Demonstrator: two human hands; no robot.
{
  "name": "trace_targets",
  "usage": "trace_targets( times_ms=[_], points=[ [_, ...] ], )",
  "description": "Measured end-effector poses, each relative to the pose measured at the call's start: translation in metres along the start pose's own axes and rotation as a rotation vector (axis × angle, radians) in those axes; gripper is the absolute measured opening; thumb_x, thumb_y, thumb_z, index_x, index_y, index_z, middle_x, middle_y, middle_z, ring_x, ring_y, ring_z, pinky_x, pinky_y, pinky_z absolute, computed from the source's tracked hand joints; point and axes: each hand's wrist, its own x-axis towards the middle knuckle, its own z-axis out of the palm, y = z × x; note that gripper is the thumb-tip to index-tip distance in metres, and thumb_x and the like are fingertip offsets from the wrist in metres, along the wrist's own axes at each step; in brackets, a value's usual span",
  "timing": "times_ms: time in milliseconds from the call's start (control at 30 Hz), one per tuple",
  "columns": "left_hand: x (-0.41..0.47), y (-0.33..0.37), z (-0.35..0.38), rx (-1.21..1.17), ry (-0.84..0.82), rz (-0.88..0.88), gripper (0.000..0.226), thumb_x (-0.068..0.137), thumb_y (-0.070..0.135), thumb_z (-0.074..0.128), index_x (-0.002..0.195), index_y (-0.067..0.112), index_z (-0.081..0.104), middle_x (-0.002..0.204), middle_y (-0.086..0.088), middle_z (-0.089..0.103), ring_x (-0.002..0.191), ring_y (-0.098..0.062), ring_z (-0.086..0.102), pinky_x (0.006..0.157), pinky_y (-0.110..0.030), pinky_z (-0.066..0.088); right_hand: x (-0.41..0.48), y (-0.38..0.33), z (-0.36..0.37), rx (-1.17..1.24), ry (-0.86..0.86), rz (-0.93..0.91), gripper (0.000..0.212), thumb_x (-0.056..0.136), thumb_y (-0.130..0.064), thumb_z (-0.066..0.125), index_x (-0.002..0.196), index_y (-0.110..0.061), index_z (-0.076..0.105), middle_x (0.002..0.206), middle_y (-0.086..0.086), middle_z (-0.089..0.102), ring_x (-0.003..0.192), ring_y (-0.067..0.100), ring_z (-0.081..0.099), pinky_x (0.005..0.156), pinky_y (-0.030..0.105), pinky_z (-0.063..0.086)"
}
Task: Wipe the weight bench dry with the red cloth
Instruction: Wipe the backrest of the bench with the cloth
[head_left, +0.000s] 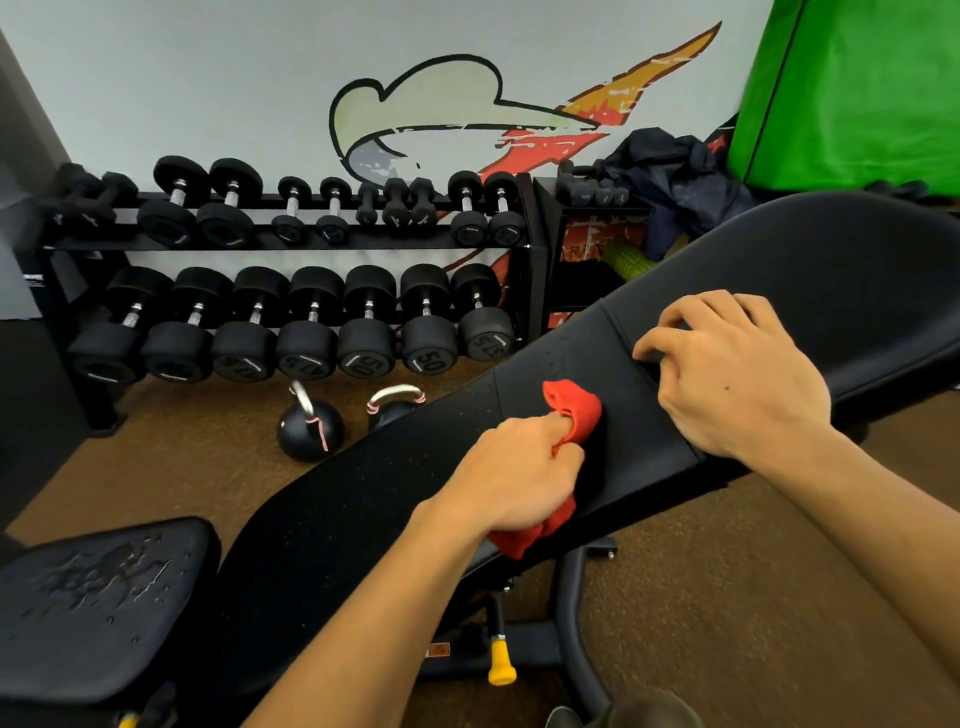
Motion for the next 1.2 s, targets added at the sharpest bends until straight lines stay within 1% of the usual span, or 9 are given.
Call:
trace_targets(
  times_ms=[133,300,500,600,700,833,1000,1100,1200],
  points=[
    [0.001,-0.024,-0.019,-0.084,-0.071,-0.076,0.021,0.091,0.023,0.047,0.075,0.011,0.054,0.068,-0.004,0.063,0.078,-0.036,0.067,0.078,-0.049,0.057,0.0,-0.001,0.002,0.011,0.013,-0.006,0.038,0.091,-0.026,0.042,0.108,-0.029,0.077,0.108,0.0,0.065,0.107,0.027,0.055,0.1,0.045,0.036],
    [0.019,-0.018,-0.014,-0.049,0.007,-0.096,0.02,0.092,0.029,0.042,0.076,0.02,0.052,0.088,-0.019,0.071,0.083,-0.045,0.068,0.078,-0.053,0.059,0.0,-0.001,0.001,0.04,0.042,-0.002,0.038,0.092,-0.022,0.042,0.109,-0.024,0.076,0.109,0.003,0.066,0.109,0.029,0.056,0.101,0.047,0.037],
    [0.015,-0.014,-0.006,-0.204,-0.112,-0.009,0.016,0.093,0.017,0.046,0.086,0.008,0.057,0.06,0.002,0.059,0.051,-0.024,0.057,0.052,-0.034,0.045,-0.001,-0.002,0.0,0.045,0.082,0.008,0.036,0.091,-0.019,0.045,0.109,-0.023,0.075,0.109,0.003,0.066,0.108,0.029,0.056,0.102,0.047,0.036],
    [0.017,-0.029,-0.019,-0.28,-0.097,-0.091,0.019,0.086,0.018,0.046,0.069,0.015,0.053,0.055,-0.004,0.058,0.049,-0.026,0.055,0.053,-0.03,0.044,-0.001,-0.002,0.001,0.04,0.098,0.006,0.034,0.091,-0.019,0.046,0.108,-0.024,0.075,0.108,0.002,0.066,0.107,0.029,0.056,0.102,0.046,0.036],
    [0.03,-0.027,-0.02,-0.213,-0.028,-0.127,0.023,0.093,0.018,0.042,0.075,0.014,0.055,0.059,-0.013,0.063,0.046,-0.029,0.058,0.047,-0.027,0.043,-0.001,-0.002,0.001,0.042,0.096,0.004,0.034,0.091,-0.019,0.046,0.108,-0.025,0.075,0.108,0.002,0.066,0.107,0.029,0.056,0.102,0.046,0.035],
    [0.036,-0.005,-0.004,-0.036,0.023,0.036,0.023,0.09,0.03,0.039,0.089,0.016,0.057,0.084,-0.013,0.07,0.079,-0.038,0.069,0.072,-0.045,0.057,-0.002,-0.002,0.001,0.036,0.096,0.016,0.035,0.089,-0.019,0.046,0.108,-0.025,0.075,0.108,0.002,0.065,0.107,0.029,0.055,0.102,0.046,0.036],
    [0.026,-0.015,-0.014,-0.28,-0.143,-0.017,0.016,0.093,0.011,0.046,0.085,0.008,0.059,0.059,-0.001,0.057,0.045,-0.023,0.055,0.047,-0.026,0.044,-0.001,-0.003,0.001,0.042,0.109,0.027,0.035,0.089,-0.018,0.045,0.108,-0.023,0.074,0.108,0.003,0.066,0.107,0.03,0.056,0.103,0.047,0.036],
    [0.036,-0.022,-0.023,-0.218,-0.065,-0.087,0.023,0.092,0.014,0.044,0.07,0.014,0.05,0.055,-0.006,0.06,0.047,-0.028,0.056,0.052,-0.028,0.044,-0.001,-0.002,0.002,0.032,0.106,0.024,0.036,0.09,-0.019,0.044,0.109,-0.022,0.074,0.108,0.003,0.067,0.108,0.03,0.056,0.103,0.047,0.036],
    [0.048,-0.006,-0.014,-0.003,0.038,-0.001,0.027,0.095,0.022,0.045,0.068,0.022,0.046,0.078,-0.013,0.069,0.075,-0.034,0.066,0.073,-0.04,0.053,-0.001,-0.002,0.002,0.027,0.095,0.032,0.036,0.089,-0.018,0.044,0.109,-0.022,0.074,0.108,0.003,0.067,0.109,0.029,0.056,0.103,0.047,0.035]
  ],
)
